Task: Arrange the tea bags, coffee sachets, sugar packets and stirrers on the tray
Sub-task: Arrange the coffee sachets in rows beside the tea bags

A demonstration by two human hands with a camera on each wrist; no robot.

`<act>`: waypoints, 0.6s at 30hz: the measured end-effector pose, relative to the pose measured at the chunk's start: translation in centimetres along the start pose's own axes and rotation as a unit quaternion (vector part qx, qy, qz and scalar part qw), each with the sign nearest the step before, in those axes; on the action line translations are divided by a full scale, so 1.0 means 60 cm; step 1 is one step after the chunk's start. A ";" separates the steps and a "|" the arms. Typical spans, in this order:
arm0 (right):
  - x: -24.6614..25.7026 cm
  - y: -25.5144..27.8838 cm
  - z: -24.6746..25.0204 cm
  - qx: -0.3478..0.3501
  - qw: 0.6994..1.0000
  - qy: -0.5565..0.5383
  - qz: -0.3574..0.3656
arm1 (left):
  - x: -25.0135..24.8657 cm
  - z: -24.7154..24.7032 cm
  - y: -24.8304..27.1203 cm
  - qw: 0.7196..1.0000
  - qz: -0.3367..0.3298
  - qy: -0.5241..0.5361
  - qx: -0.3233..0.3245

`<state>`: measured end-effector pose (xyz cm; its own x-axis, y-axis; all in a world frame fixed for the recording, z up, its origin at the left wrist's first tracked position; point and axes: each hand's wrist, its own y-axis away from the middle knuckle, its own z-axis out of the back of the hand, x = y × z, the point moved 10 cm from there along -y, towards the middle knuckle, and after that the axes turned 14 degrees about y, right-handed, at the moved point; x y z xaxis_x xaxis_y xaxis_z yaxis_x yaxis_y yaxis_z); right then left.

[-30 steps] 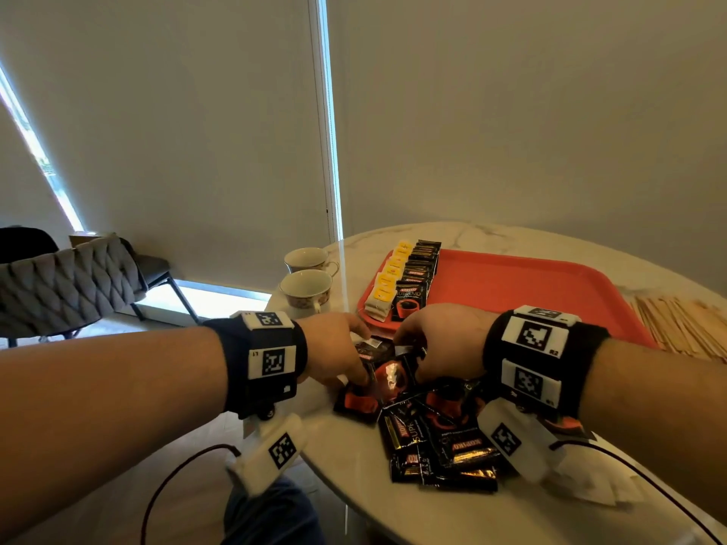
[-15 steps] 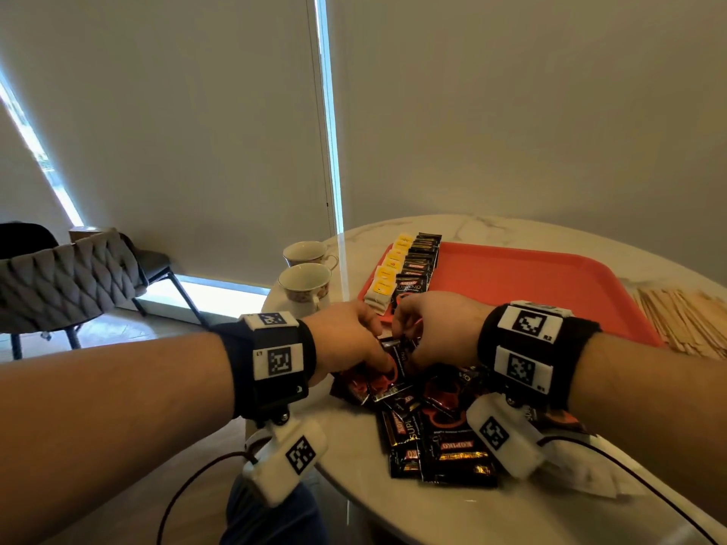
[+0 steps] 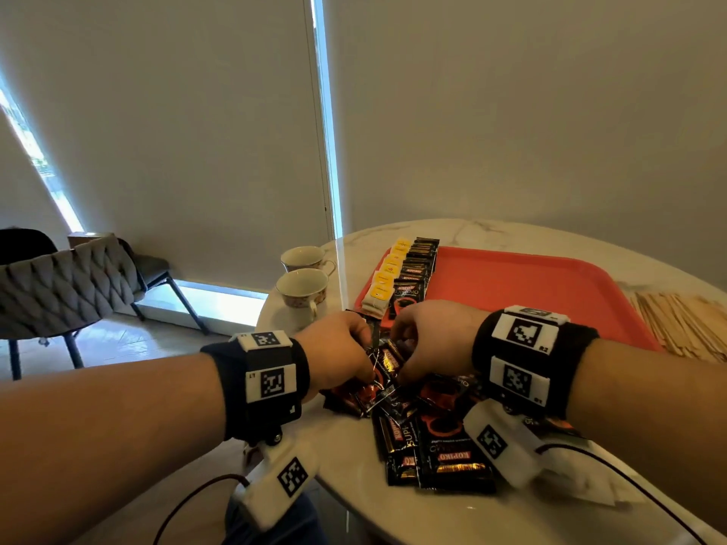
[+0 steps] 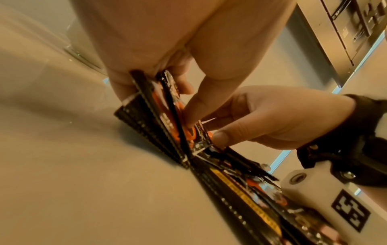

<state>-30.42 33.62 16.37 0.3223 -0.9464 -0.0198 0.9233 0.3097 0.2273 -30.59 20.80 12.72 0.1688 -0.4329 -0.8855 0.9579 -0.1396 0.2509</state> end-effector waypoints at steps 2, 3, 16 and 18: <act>0.000 -0.005 0.001 -0.017 0.999 -0.045 0.002 | 0.003 0.002 0.000 1.000 0.000 0.020 -0.014; -0.003 -0.008 0.002 -0.024 0.997 -0.074 0.001 | 0.005 0.003 0.000 0.999 0.001 0.026 -0.018; -0.056 0.004 0.009 0.018 0.995 0.033 -0.092 | 0.014 -0.004 -0.009 0.999 0.044 0.003 0.012; -0.045 0.004 -0.003 0.025 0.994 0.050 -0.090 | 0.011 -0.004 -0.008 0.999 0.044 -0.004 0.009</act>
<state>-31.04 36.28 16.32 0.1748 -0.9715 -0.1601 0.9571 0.1294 0.2594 -30.88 20.81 11.90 0.2500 -0.4510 -0.8568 0.9351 -0.1169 0.3344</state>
